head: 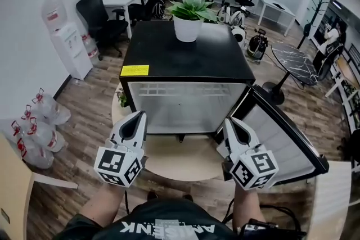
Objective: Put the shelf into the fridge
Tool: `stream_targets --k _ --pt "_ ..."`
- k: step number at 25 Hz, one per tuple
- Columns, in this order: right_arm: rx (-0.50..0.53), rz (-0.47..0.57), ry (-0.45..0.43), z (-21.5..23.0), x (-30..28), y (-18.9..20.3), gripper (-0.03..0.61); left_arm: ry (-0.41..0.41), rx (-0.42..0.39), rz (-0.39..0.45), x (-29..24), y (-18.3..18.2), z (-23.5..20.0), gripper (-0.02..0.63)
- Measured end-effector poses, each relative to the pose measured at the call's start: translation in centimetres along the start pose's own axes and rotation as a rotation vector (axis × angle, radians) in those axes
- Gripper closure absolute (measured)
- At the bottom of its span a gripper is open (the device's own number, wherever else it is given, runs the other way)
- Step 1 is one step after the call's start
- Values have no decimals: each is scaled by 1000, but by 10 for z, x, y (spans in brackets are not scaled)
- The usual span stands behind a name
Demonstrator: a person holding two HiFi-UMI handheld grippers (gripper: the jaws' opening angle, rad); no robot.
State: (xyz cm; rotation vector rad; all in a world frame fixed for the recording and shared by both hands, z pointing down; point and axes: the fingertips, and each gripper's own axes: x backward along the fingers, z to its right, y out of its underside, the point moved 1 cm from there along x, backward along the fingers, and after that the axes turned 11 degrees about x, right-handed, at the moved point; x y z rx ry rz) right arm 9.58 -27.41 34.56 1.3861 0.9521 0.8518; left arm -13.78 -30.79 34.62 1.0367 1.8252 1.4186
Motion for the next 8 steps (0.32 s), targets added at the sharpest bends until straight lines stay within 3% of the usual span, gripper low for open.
stream_targets --k 8 --pt "43 -15 3 3 -6 3 572 -15 -2 7 3 0 -2 612"
